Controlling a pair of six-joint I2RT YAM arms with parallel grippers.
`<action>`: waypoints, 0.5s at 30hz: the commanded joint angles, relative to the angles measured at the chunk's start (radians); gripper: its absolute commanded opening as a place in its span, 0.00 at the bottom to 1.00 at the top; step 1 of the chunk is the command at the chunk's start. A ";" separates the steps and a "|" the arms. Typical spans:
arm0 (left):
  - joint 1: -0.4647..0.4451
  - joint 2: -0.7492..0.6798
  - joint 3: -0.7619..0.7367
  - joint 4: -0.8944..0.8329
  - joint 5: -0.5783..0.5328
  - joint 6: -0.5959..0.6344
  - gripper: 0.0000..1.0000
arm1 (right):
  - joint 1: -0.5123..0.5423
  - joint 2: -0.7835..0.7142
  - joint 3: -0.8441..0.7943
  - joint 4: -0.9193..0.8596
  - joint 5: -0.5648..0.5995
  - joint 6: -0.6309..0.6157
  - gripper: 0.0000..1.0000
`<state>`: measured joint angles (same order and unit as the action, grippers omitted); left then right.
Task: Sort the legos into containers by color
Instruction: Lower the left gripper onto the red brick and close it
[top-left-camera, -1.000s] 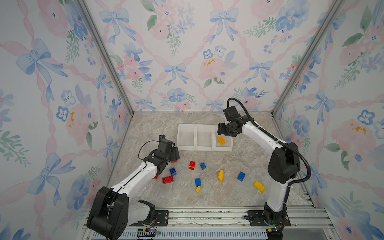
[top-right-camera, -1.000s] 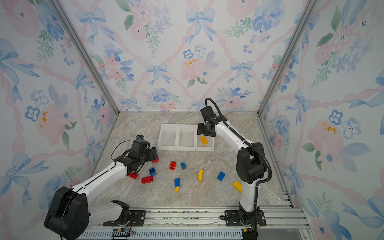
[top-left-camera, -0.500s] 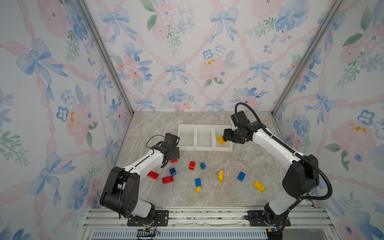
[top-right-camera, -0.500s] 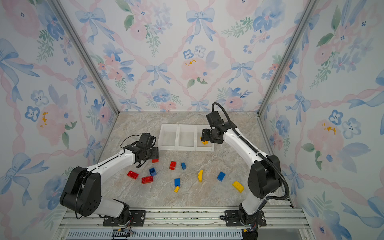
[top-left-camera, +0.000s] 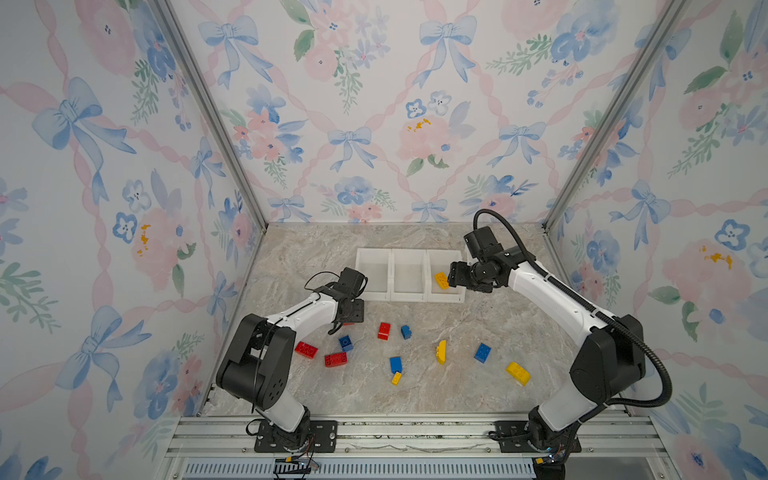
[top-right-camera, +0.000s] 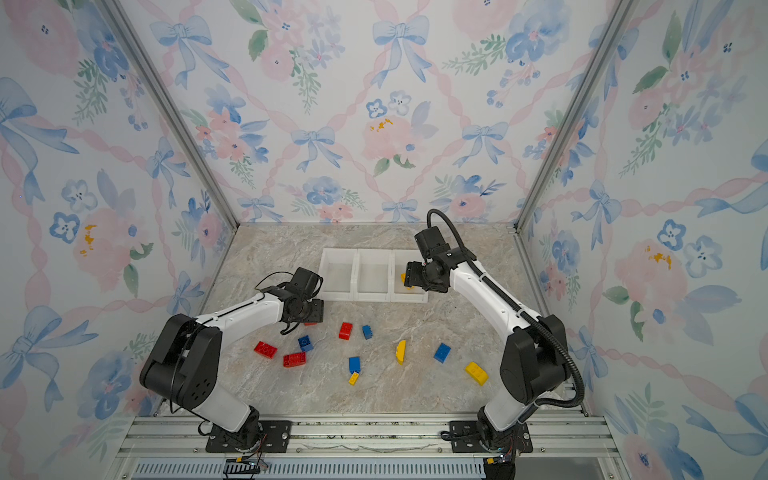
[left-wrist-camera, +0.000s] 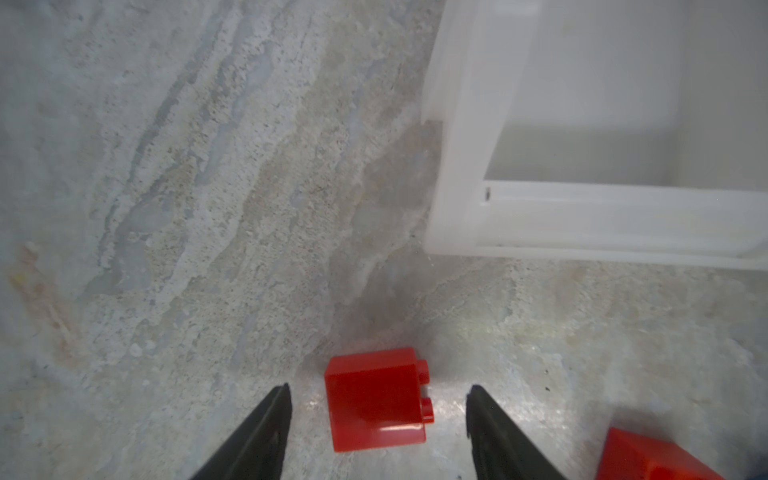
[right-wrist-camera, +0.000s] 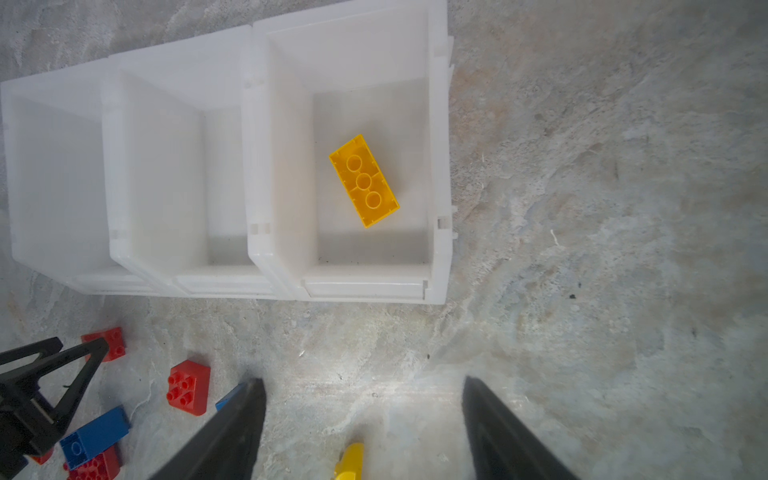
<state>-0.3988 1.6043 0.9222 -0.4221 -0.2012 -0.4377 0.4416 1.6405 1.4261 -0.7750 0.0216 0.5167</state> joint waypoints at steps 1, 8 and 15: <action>-0.006 0.019 0.017 -0.029 -0.007 0.013 0.68 | 0.004 -0.024 -0.012 -0.015 0.001 0.014 0.78; -0.010 0.055 0.018 -0.029 -0.008 0.008 0.68 | 0.003 -0.016 -0.005 -0.015 0.001 0.017 0.78; -0.014 0.084 0.010 -0.024 -0.013 0.002 0.65 | 0.002 -0.013 -0.007 -0.013 0.001 0.022 0.78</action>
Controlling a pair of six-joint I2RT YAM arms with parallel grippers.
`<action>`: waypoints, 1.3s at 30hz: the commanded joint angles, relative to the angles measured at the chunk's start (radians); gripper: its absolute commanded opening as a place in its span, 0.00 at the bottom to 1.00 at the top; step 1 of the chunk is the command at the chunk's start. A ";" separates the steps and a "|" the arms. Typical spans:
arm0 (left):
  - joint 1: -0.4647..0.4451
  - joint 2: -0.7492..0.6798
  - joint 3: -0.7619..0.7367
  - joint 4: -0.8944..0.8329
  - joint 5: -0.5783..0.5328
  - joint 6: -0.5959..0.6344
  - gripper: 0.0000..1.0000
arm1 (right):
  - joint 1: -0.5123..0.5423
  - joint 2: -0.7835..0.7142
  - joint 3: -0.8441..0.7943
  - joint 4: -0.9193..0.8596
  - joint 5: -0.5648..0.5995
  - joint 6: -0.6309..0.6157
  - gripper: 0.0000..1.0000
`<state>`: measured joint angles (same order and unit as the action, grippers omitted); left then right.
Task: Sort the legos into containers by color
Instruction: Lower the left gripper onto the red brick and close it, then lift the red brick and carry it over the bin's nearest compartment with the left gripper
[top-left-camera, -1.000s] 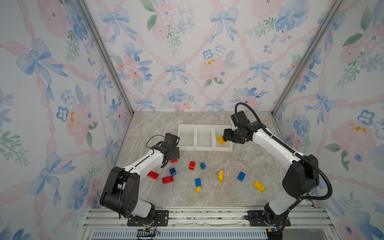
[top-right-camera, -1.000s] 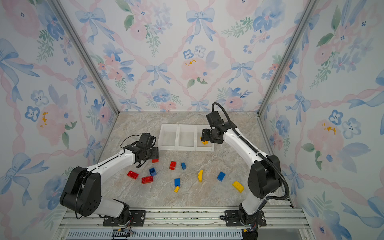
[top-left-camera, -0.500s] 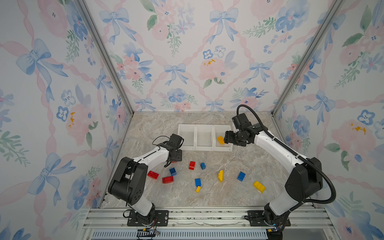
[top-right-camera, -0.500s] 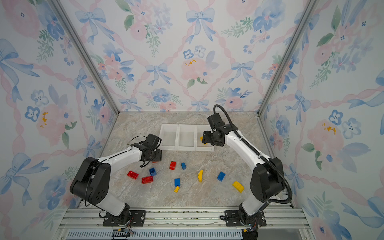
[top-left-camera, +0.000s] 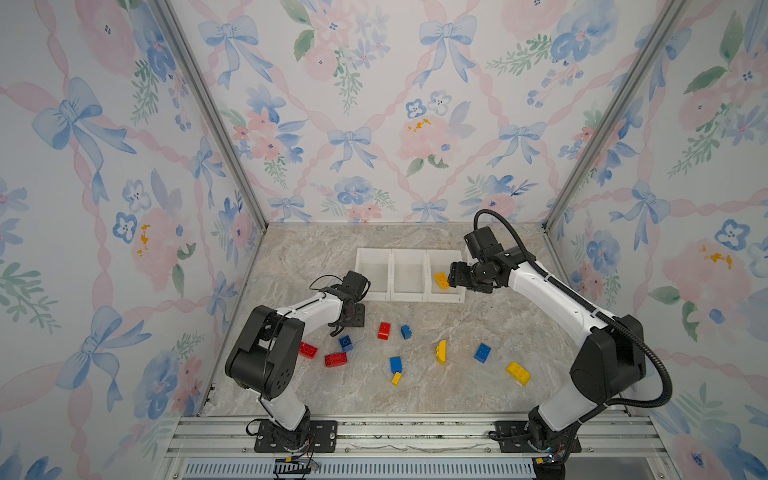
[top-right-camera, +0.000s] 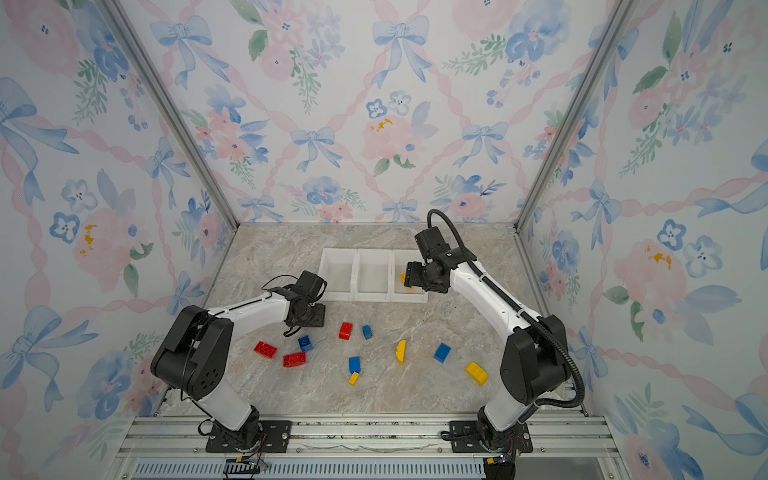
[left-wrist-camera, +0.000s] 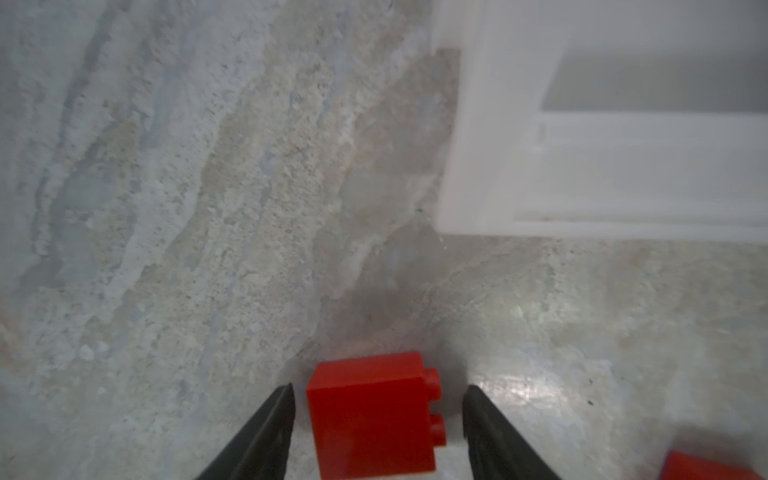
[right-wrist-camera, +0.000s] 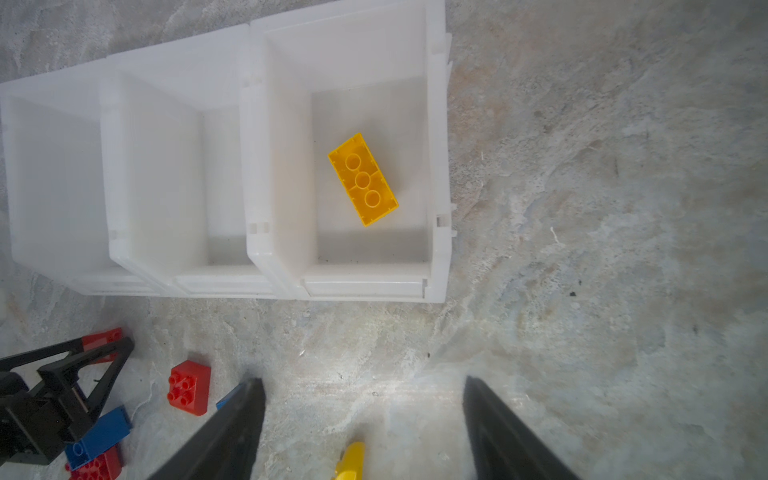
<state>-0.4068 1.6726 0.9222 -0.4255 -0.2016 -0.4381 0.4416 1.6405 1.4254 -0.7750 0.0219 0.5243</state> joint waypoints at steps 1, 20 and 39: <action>-0.006 0.019 0.009 -0.021 -0.016 0.002 0.64 | 0.003 -0.013 -0.007 -0.012 0.000 0.015 0.78; -0.006 -0.009 0.007 -0.018 -0.040 -0.004 0.37 | 0.004 -0.014 -0.005 -0.018 -0.002 0.026 0.78; -0.073 -0.275 0.053 -0.019 -0.063 -0.006 0.33 | 0.020 -0.085 -0.063 -0.030 -0.010 0.055 0.79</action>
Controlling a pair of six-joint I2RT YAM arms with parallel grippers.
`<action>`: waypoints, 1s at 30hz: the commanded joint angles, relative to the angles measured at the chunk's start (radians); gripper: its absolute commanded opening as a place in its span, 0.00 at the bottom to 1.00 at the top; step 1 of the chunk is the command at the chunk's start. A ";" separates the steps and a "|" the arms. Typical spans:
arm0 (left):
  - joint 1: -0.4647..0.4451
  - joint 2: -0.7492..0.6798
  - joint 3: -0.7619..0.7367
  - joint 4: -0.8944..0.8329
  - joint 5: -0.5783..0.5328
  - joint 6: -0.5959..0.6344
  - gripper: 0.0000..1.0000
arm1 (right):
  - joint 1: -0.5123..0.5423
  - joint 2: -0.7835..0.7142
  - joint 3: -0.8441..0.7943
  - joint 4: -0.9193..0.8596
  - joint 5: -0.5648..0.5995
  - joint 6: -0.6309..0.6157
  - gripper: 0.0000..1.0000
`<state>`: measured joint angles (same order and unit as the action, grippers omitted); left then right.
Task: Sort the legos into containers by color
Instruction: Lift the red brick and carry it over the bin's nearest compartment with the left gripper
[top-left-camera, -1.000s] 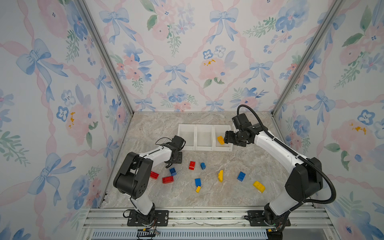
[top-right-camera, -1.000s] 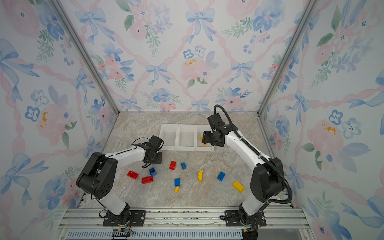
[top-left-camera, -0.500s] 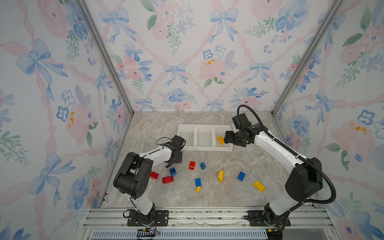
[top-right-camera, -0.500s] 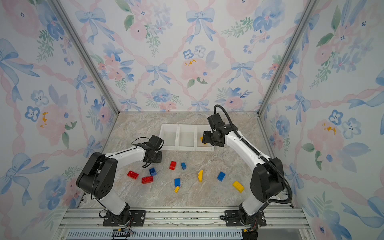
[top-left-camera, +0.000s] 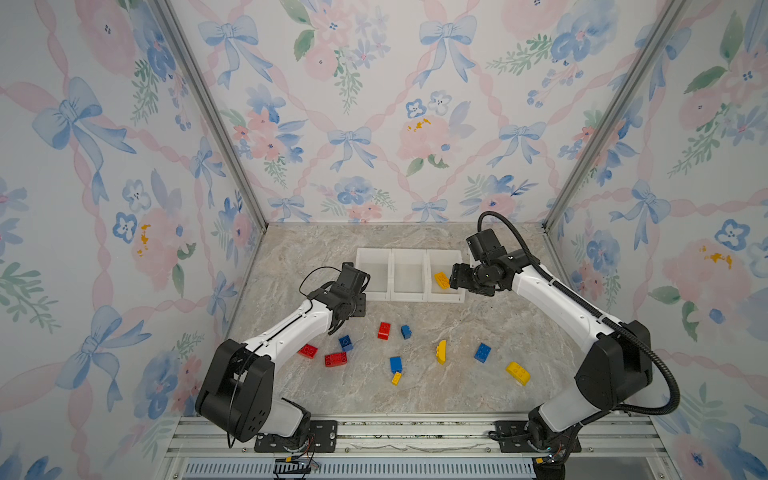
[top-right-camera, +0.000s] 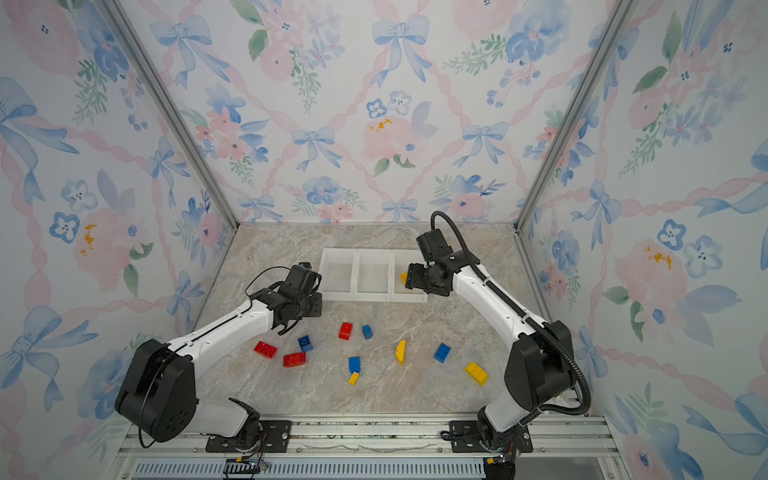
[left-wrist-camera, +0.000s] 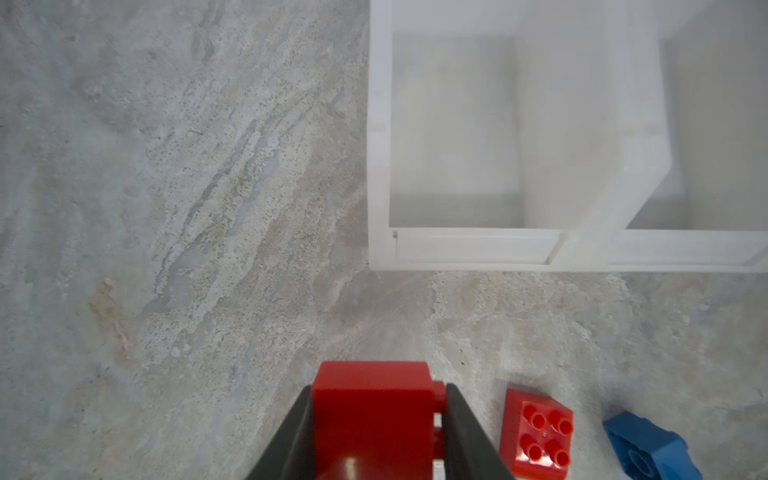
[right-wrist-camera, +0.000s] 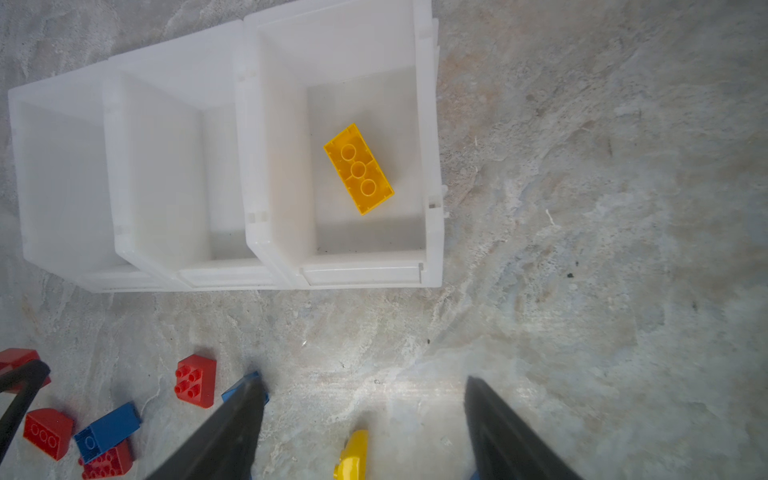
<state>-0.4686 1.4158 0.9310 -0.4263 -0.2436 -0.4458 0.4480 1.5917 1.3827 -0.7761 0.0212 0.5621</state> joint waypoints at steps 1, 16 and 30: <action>-0.015 -0.018 0.057 -0.017 -0.022 0.001 0.33 | 0.014 -0.041 -0.025 -0.029 -0.009 0.019 0.79; -0.023 0.211 0.341 0.052 0.016 0.040 0.32 | 0.033 -0.148 -0.117 -0.035 0.013 0.056 0.89; -0.017 0.453 0.420 0.093 0.003 0.048 0.32 | 0.019 -0.177 -0.143 -0.054 0.027 0.056 0.91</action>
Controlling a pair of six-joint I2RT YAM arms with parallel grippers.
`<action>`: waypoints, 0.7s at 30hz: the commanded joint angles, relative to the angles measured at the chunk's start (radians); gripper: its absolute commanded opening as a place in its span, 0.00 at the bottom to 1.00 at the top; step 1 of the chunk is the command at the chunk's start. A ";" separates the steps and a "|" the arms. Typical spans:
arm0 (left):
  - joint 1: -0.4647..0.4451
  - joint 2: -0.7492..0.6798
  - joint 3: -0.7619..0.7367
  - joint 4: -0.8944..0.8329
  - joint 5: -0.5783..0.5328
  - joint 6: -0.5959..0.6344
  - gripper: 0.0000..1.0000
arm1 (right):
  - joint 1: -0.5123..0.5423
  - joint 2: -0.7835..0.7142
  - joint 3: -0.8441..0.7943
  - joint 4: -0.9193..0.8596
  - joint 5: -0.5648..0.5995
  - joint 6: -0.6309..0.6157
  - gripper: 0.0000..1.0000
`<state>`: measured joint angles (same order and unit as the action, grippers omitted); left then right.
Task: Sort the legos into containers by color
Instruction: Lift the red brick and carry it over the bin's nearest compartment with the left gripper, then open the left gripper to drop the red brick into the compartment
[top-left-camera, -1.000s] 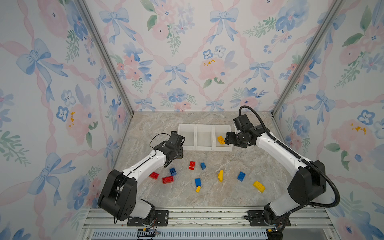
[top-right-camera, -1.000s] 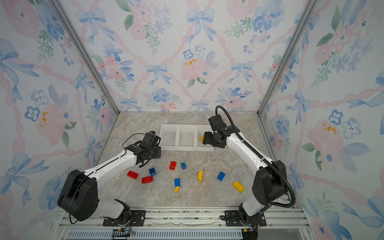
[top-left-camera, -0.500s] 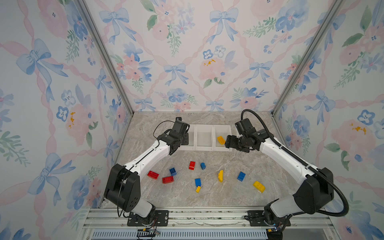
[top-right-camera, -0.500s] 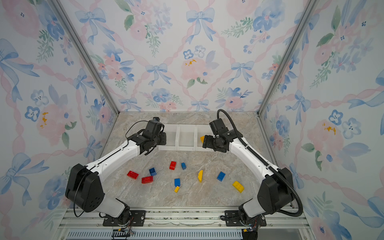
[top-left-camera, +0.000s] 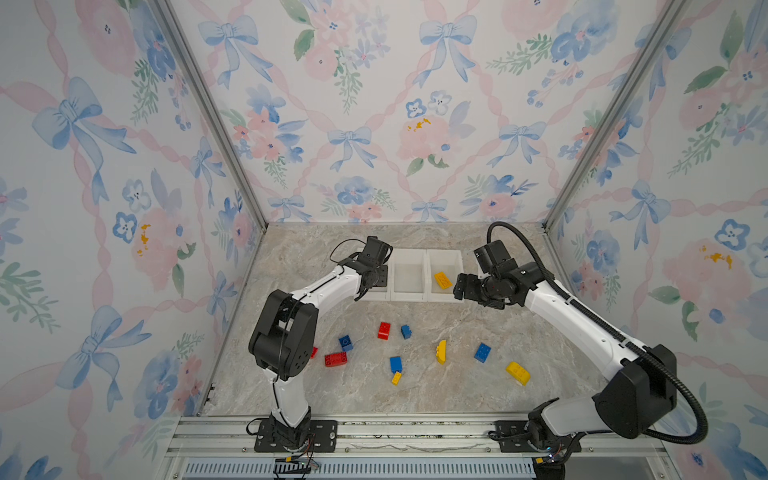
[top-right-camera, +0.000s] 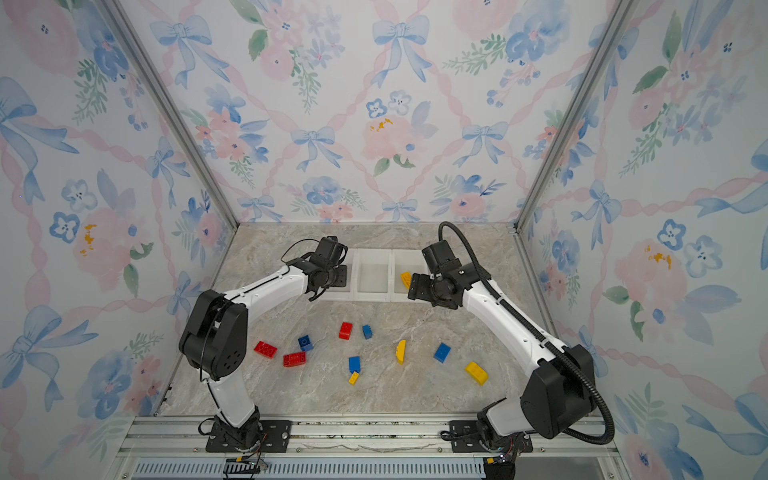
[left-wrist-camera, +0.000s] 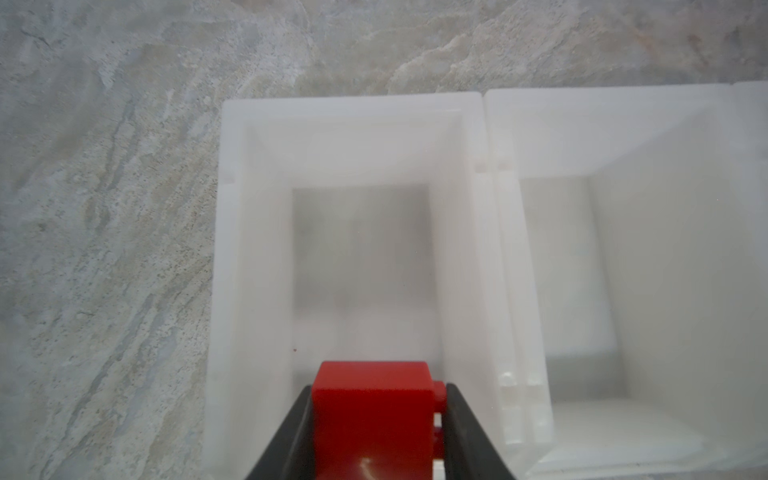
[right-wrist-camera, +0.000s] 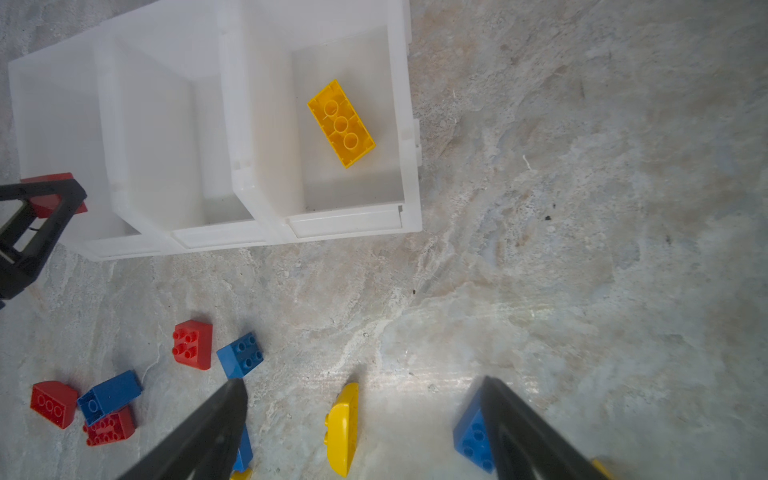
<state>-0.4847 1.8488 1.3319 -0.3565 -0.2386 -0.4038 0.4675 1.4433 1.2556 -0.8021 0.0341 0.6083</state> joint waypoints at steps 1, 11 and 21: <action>0.000 0.031 0.021 0.027 -0.001 0.005 0.32 | -0.002 -0.027 -0.017 -0.028 0.013 0.010 0.91; -0.001 0.052 0.022 0.034 -0.010 0.003 0.62 | -0.019 -0.012 -0.033 -0.022 0.001 0.008 0.92; -0.001 0.015 0.019 0.035 -0.008 -0.002 0.67 | -0.024 0.009 -0.045 -0.011 -0.006 0.010 0.92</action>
<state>-0.4847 1.9007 1.3373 -0.3290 -0.2390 -0.4019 0.4522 1.4437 1.2285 -0.8040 0.0326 0.6109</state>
